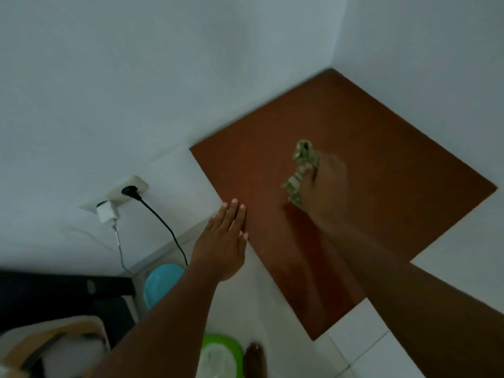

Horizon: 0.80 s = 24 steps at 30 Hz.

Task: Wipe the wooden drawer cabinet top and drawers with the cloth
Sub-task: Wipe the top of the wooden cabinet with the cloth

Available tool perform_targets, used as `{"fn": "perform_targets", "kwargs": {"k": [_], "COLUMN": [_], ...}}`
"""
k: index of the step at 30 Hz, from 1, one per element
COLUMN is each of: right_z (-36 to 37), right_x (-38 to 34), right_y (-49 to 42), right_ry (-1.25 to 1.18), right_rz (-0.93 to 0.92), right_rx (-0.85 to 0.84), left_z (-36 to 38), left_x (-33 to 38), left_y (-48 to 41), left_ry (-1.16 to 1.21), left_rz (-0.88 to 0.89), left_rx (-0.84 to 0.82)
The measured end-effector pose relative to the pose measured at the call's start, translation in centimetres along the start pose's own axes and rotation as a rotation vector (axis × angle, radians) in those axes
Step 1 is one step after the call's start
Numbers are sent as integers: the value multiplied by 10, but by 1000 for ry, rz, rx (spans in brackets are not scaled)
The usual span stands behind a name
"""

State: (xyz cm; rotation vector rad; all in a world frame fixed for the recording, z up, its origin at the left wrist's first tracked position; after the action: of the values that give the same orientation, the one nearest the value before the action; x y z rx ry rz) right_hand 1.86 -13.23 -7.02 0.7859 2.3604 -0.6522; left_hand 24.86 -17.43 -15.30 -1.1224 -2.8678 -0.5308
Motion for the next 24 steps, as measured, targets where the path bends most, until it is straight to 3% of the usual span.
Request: {"fn": "perform_targets", "kwargs": {"k": [4, 6, 13, 18, 24], "right_z": [92, 131, 218, 216, 158], "right_x": [-92, -113, -103, -86, -50], "right_y": [-30, -42, -65, -37, 24], "right_ry": [61, 127, 351, 394, 430], "right_rz": [-137, -195, -372, -341, -137], "right_rx": [-33, -152, -502, -462, -408], "left_z": [-12, -18, -24, -18, -16], "left_x": [-36, -52, -87, -91, -64], "left_y": [-20, -30, -51, -53, -41], "left_ry": [-3, -10, 71, 85, 132], "left_rz": [71, 101, 177, 208, 180], "left_rx": [-28, -43, 53, 142, 180]}}
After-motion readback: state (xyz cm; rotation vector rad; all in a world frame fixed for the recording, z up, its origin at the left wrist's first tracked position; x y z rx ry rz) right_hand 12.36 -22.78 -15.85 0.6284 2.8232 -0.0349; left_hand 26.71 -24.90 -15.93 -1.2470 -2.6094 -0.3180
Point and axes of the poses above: each hand's wrist, its own y-axis away from the middle knuckle, its own z-axis out of the palm, x = y × z, the point moved 7 cm from there along -y, towards the middle knuckle, and after that the axes turned 2 degrees about -y, right-handed, at the moved point
